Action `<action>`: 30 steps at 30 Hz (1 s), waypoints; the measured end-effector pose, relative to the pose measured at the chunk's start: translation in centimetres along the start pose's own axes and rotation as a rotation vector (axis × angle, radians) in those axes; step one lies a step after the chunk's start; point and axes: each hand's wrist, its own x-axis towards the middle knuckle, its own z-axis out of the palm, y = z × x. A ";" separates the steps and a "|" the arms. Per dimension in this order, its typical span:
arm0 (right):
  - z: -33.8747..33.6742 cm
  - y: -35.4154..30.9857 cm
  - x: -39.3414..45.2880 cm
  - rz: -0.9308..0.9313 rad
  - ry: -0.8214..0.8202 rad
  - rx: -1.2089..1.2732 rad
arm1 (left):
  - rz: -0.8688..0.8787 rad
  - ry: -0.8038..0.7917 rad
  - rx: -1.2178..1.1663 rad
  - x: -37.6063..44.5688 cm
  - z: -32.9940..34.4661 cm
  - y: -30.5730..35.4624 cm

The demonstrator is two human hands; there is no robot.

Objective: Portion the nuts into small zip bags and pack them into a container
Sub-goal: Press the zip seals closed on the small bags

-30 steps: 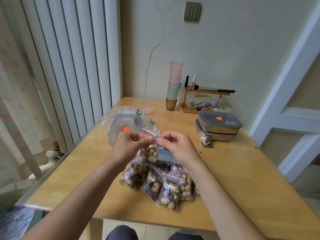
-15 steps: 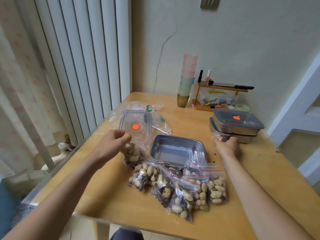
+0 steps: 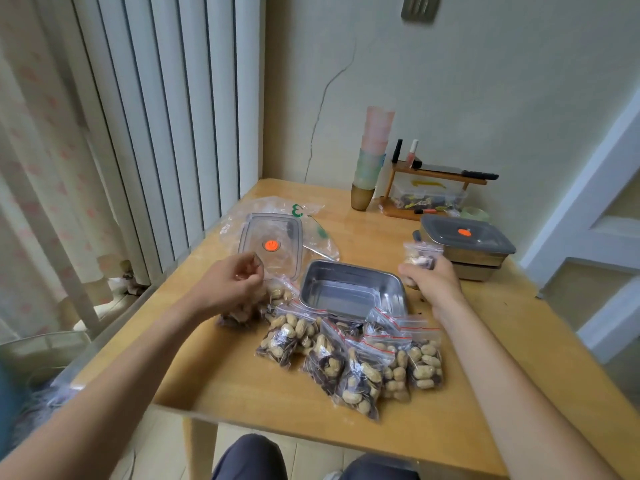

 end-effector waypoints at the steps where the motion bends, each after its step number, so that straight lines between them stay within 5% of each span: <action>1: 0.4 -1.0 -1.2 -0.031 -0.071 -0.007 | 0.022 0.067 0.073 0.0 0.6 0.0; 4: 2.3 -3.1 -4.7 -0.105 -0.274 -0.112 | 0.155 0.267 0.148 -0.2 2.5 1.1; 6: 3.8 -3.7 -6.8 -0.153 -0.366 -0.143 | 0.210 0.249 -0.037 -0.6 3.8 3.2; 9: 5.7 -4.0 -9.3 -0.195 -0.420 -0.186 | 0.130 0.103 -0.394 -1.5 5.3 6.9; 15: 7.0 -2.8 -10.9 -0.185 -0.480 -0.048 | -0.084 0.125 -0.790 -1.2 6.2 8.7; 30: 6.6 -4.2 -7.6 -0.228 -0.248 0.253 | 0.100 0.189 -0.713 2.0 7.9 9.6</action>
